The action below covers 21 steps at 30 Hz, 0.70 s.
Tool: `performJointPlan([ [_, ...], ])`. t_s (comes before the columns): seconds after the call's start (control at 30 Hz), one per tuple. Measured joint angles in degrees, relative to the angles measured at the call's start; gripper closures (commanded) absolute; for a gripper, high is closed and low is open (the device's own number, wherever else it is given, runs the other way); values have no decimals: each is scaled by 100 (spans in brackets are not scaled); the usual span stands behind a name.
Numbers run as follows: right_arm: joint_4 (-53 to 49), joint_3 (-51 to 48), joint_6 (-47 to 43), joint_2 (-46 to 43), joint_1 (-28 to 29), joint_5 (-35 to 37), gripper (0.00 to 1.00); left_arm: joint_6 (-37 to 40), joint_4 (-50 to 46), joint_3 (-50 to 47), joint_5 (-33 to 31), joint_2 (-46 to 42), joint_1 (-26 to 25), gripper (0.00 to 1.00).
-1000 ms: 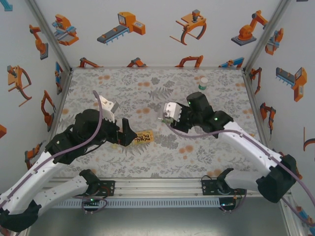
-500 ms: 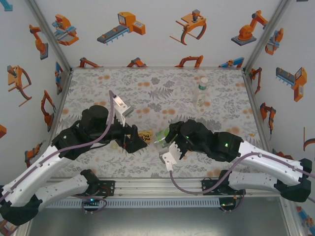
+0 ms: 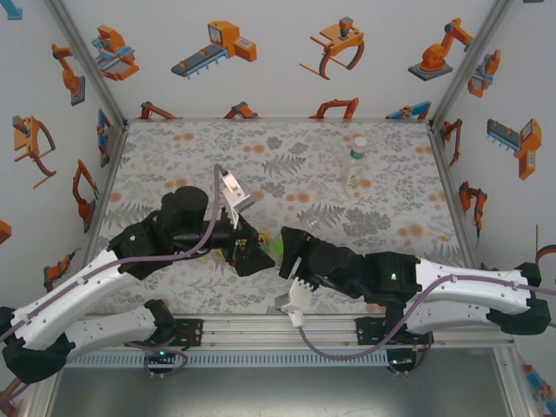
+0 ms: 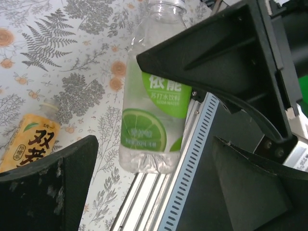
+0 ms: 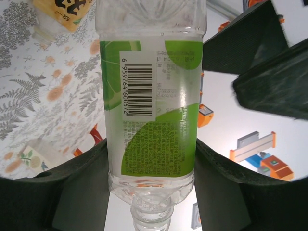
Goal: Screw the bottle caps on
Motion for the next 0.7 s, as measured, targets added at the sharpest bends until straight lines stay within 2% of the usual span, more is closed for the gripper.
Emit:
performJointPlan([
  [0.47,-535,872,323,422,535,330,83,369,-22,284,-376,391,-546,15],
  [0.7,-743,944,560,474,673,568,82,654,-76,295,-472,664,-719,22],
])
